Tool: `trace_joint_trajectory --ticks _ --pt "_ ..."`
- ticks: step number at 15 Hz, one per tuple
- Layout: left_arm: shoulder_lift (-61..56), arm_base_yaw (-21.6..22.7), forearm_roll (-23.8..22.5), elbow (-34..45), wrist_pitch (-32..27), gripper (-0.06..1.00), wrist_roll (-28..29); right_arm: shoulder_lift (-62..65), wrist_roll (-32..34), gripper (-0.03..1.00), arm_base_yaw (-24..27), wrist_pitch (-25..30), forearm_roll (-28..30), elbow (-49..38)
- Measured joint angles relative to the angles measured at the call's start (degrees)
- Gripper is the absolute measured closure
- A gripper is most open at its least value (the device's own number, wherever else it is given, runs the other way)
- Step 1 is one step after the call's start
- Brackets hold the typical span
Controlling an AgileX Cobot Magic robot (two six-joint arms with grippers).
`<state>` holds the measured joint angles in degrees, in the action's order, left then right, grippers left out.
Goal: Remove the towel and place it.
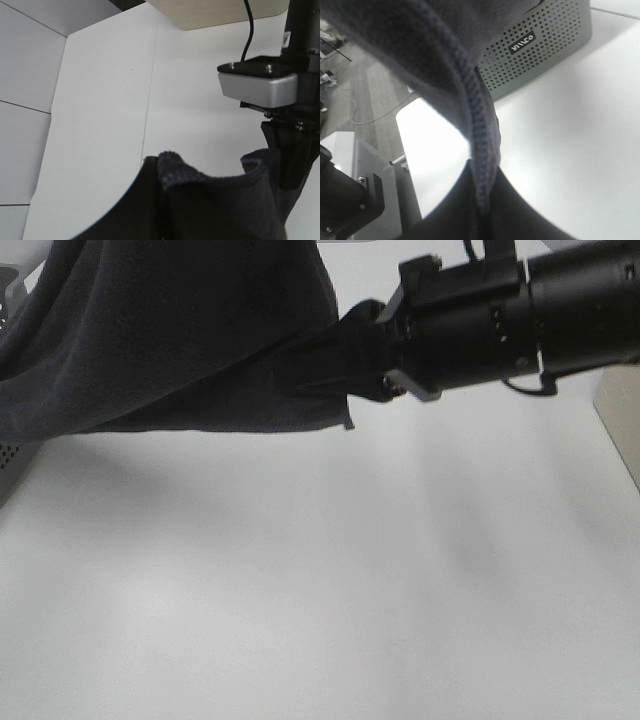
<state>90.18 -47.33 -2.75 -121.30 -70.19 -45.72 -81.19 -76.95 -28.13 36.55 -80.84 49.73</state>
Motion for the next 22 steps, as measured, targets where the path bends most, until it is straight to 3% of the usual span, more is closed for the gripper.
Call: trace_joint_trajectory --ticks 1,3,5,6,7,11,13,17,19,22 --pt "0.0 0.3 -1.3 0.0 1.2 0.94 0.0 1.0 10.6 0.96 0.0 -0.2 9.7 4.2" --pt "0.0 2.5 -1.9 0.0 5.4 0.94 0.0 1.4 31.7 0.96 0.0 4.8 33.3 15.7" --pt "0.0 5.4 -2.0 0.0 10.2 0.94 0.2 0.7 49.6 0.96 0.0 13.9 55.3 29.4" --pt "0.1 6.4 -1.9 0.0 12.3 0.94 0.2 -0.5 55.5 0.96 0.0 19.1 64.5 36.7" --pt "1.0 8.0 -1.8 0.0 16.5 0.94 0.2 -3.8 60.4 0.96 0.0 26.1 76.5 49.4" --pt "3.6 11.6 -1.5 0.0 27.4 0.94 0.2 -10.9 61.5 0.96 0.0 28.4 87.5 67.1" --pt "5.4 14.0 -1.1 0.0 36.2 0.94 0.2 -14.8 61.7 0.96 0.0 26.0 92.6 72.3" --pt "10.6 18.3 0.0 0.0 52.7 0.94 3.1 -18.9 66.7 0.96 0.0 10.5 105.2 73.7" --pt "13.0 19.4 0.0 0.0 59.3 0.94 3.5 -19.7 73.1 0.96 0.0 3.3 112.9 73.7" --pt "15.6 20.2 0.0 0.0 66.2 0.94 3.7 -20.9 83.1 0.96 0.0 -3.5 123.5 74.0"
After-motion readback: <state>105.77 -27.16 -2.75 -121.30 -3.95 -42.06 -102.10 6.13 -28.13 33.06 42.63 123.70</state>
